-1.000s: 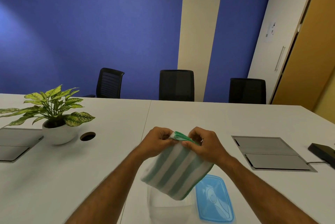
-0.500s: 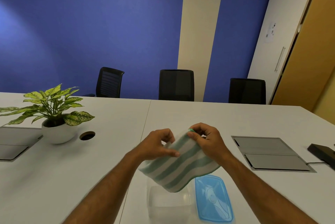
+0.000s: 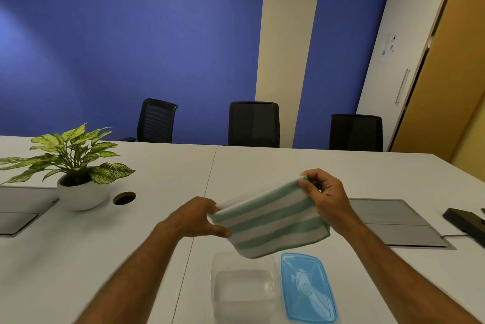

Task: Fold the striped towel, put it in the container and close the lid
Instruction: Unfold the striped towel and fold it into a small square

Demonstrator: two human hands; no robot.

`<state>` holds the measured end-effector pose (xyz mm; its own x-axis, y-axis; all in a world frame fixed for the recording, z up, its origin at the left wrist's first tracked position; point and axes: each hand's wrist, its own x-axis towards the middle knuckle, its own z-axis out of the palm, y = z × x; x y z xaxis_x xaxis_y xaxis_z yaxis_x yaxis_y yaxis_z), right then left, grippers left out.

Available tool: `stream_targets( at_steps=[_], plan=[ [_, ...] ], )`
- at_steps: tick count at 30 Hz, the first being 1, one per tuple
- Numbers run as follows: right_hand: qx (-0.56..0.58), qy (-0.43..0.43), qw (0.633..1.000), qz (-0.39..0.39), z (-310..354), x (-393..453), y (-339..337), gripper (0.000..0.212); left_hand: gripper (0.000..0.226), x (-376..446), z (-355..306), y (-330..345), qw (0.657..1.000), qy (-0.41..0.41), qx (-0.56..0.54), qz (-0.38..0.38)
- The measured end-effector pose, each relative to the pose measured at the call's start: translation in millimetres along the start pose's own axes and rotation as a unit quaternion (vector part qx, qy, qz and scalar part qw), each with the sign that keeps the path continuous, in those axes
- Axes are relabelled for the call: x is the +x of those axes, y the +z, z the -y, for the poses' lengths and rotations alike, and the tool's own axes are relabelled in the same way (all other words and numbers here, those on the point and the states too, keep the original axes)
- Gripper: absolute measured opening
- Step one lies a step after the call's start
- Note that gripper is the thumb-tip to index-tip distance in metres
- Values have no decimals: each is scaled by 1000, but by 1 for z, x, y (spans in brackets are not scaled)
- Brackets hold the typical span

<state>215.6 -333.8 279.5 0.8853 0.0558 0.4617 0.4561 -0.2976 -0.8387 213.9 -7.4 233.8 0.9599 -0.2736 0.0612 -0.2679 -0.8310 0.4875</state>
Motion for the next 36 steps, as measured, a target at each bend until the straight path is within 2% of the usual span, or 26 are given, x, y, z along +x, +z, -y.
stream_targets(
  at_steps=[11, 14, 17, 19, 21, 25, 28, 31, 36],
  plan=[
    [2, 39, 999, -31, -29, -11, -18, 6, 58, 5, -12, -13, 997, -5, 43, -67],
    [14, 54, 998, -40, -32, -14, -19, 7, 51, 6, -11, -8, 997, 1, -12, -72],
    [35, 68, 996, -45, -33, -15, -21, 11, 35, 3, -14, -6, 989, 31, -114, -91],
    [59, 85, 994, -44, -33, -16, -23, 6, 23, 2, -20, -5, 974, 46, -196, -106],
    [87, 103, 990, -46, -33, -16, -26, 13, 24, 1, -24, -6, 946, 38, -297, -122],
    [156, 158, 974, -36, -34, -12, -33, 18, 29, 0, -32, -9, 861, -7, -494, -116],
    [215, 192, 957, -14, -36, -11, -39, 27, 26, 2, -36, -8, 834, -55, -529, -149],
    [254, 215, 943, -10, -35, -10, -42, 32, 17, 3, -37, -6, 816, -47, -554, -156],
    [214, 203, 955, 7, -35, -13, -38, 30, 36, 4, -37, -2, 826, -33, -542, -154]
  ],
)
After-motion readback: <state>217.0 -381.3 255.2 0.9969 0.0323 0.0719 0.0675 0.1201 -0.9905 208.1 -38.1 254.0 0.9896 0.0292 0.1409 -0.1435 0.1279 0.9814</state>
